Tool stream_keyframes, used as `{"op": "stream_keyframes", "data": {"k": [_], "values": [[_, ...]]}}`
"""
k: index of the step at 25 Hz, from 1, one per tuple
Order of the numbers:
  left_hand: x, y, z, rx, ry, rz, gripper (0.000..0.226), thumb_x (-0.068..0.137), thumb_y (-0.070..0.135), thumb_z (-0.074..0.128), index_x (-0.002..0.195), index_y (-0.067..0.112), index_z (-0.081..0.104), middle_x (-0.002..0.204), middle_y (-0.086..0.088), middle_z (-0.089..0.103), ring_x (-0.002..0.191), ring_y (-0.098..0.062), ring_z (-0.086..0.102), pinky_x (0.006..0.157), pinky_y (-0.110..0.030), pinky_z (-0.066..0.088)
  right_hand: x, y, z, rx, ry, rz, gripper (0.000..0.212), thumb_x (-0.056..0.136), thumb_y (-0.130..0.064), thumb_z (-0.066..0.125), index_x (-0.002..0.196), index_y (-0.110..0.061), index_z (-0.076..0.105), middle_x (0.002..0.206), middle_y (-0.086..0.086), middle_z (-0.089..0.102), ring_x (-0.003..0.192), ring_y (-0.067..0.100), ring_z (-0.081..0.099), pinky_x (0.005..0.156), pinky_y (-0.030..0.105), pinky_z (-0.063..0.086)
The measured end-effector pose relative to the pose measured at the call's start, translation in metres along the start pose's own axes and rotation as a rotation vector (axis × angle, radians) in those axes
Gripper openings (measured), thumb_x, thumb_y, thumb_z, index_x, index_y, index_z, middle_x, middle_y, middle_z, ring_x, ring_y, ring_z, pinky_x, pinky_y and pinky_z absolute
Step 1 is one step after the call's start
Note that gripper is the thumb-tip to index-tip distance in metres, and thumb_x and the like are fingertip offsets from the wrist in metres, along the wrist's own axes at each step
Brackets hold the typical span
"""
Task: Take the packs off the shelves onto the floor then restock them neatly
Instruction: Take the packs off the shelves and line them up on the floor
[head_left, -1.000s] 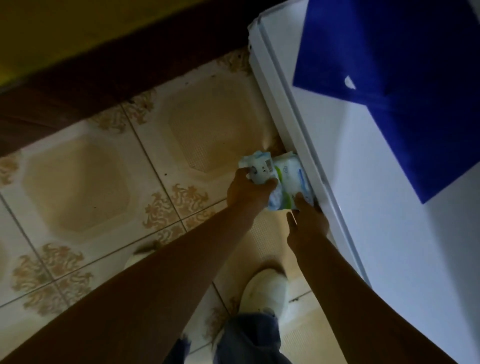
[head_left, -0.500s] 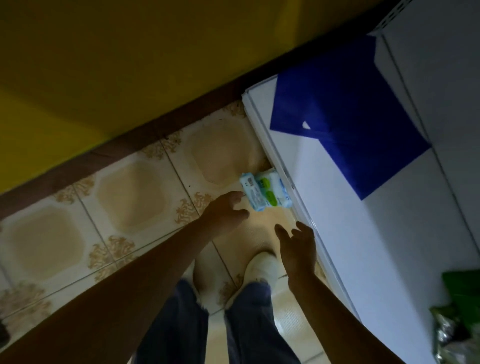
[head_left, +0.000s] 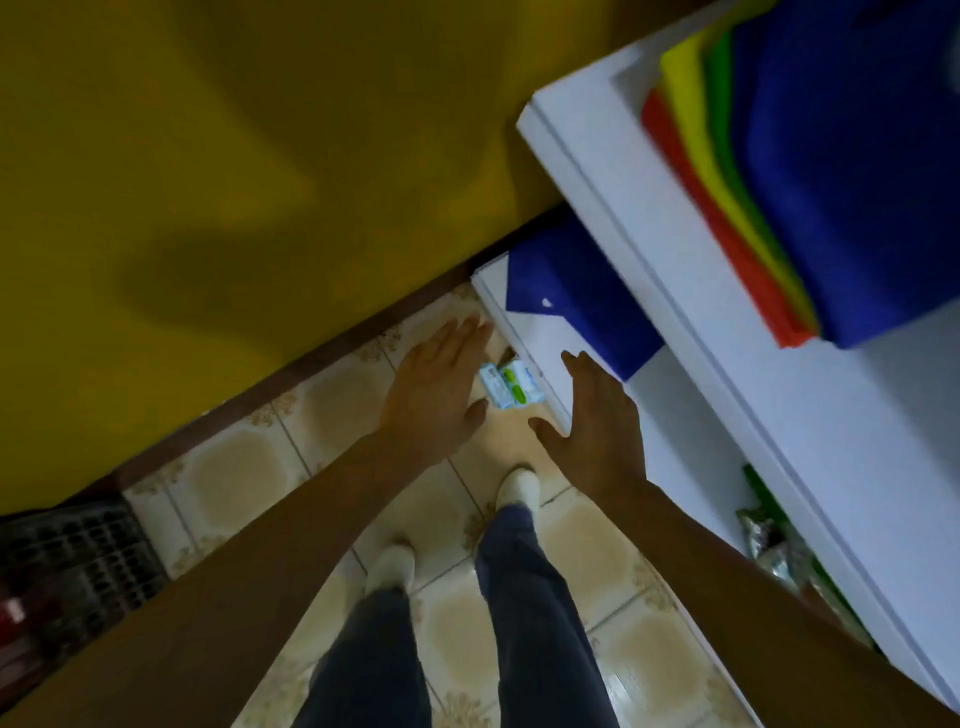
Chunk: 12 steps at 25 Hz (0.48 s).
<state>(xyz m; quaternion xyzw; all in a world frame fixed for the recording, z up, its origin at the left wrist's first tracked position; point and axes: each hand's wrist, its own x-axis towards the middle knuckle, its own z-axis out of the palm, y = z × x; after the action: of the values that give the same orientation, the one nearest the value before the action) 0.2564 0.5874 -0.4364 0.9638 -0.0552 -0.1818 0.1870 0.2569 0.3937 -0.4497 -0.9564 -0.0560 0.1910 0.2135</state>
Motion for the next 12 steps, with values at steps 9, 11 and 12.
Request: {"op": "stream_keyframes", "data": {"k": [9,11,12], "values": [[-0.130,0.120,-0.223,0.127,0.550,0.658,0.078,0.086,0.030,0.065,0.151,0.012,0.024,0.159,-0.007,0.021,0.146,-0.024,0.019,0.115,-0.043,0.020,-0.183,-0.112,-0.189,-0.123,0.673,-0.115,0.076,0.081,-0.039,0.069,0.145,-0.013,0.037,0.152,0.011,0.035,0.137,0.031,0.036,0.106,0.044,0.033],[-0.159,0.161,-0.256,0.129,0.589,0.757,0.079,0.087,0.031,0.064,0.152,0.013,0.022,0.160,-0.005,0.017,0.147,-0.022,0.015,0.117,-0.042,0.018,-0.233,-0.121,-0.230,-0.150,0.808,-0.087,0.074,0.082,-0.039,0.069,0.144,-0.013,0.038,0.152,0.010,0.035,0.137,0.030,0.036,0.106,0.043,0.033],[-0.171,0.183,-0.267,0.131,0.607,0.808,0.081,0.087,0.032,0.065,0.152,0.013,0.020,0.160,-0.004,0.016,0.148,-0.021,0.014,0.118,-0.043,0.019,-0.258,-0.123,-0.249,-0.168,0.874,-0.078,0.073,0.082,-0.039,0.068,0.143,-0.013,0.040,0.151,0.011,0.036,0.136,0.030,0.038,0.105,0.043,0.034]]}}
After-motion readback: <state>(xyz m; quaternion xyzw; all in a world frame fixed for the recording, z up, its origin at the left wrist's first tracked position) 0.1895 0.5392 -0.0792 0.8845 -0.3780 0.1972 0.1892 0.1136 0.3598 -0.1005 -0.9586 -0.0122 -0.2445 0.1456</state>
